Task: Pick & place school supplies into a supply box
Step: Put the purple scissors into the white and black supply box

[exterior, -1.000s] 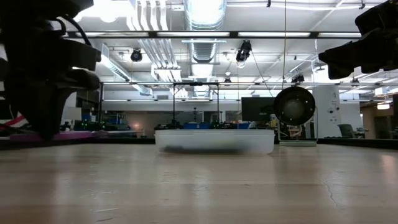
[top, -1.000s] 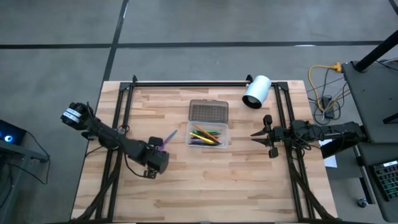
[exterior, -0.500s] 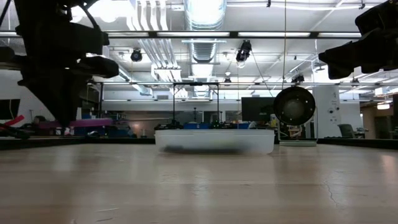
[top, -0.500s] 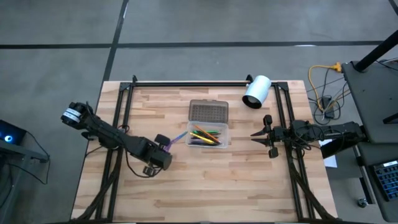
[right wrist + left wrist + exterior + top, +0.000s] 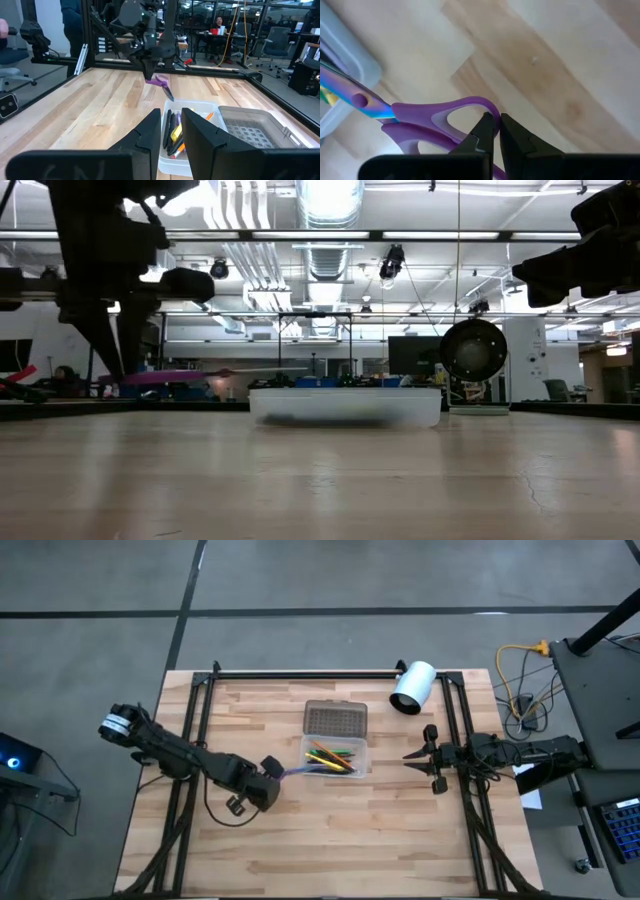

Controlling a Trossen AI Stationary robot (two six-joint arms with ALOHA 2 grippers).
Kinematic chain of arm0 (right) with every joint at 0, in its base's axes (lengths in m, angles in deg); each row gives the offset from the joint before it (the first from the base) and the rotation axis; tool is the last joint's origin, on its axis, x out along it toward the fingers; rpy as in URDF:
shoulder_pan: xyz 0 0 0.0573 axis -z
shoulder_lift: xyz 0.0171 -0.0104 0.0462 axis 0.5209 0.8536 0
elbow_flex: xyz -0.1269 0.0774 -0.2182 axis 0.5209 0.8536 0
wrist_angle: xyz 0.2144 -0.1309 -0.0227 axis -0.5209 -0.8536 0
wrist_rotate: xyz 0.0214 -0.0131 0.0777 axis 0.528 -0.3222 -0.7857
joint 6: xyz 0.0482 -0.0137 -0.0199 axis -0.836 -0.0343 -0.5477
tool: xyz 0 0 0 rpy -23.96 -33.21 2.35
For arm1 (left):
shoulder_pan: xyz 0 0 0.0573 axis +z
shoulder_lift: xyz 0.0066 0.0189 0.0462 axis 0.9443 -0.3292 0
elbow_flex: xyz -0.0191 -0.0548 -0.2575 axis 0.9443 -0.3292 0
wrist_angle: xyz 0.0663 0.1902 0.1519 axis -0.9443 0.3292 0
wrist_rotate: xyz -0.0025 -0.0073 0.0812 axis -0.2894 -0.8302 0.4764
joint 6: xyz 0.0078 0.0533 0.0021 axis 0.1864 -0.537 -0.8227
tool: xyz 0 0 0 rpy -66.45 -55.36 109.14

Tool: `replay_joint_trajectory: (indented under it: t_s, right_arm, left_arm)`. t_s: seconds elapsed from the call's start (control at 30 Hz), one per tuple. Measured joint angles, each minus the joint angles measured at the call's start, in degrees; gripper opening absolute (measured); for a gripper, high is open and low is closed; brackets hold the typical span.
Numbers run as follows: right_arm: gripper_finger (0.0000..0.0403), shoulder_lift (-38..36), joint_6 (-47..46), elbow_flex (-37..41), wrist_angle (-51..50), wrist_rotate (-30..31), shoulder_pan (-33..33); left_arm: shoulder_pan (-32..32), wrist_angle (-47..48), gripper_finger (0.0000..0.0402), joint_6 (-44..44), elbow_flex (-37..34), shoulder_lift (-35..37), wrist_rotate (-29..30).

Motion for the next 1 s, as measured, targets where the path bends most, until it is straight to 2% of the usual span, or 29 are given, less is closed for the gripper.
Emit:
replay_joint_trajectory:
  t_s: [0.3,0.73,1.0]
  right_arm:
    - [0.0068,0.0,0.0,0.0,0.0,0.0,0.0]
    - [0.0068,0.0,0.0,0.0,0.0,0.0,0.0]
    - [0.0068,0.0,0.0,0.0,0.0,0.0,0.0]
  left_arm:
    - [3.4,0.0,0.0,-4.1,3.1,-2.0,-1.6]
    - [6.6,5.7,0.0,-16.0,18.1,-13.5,-3.6]
    - [9.3,5.4,0.0,-23.8,19.7,-14.8,-3.9]
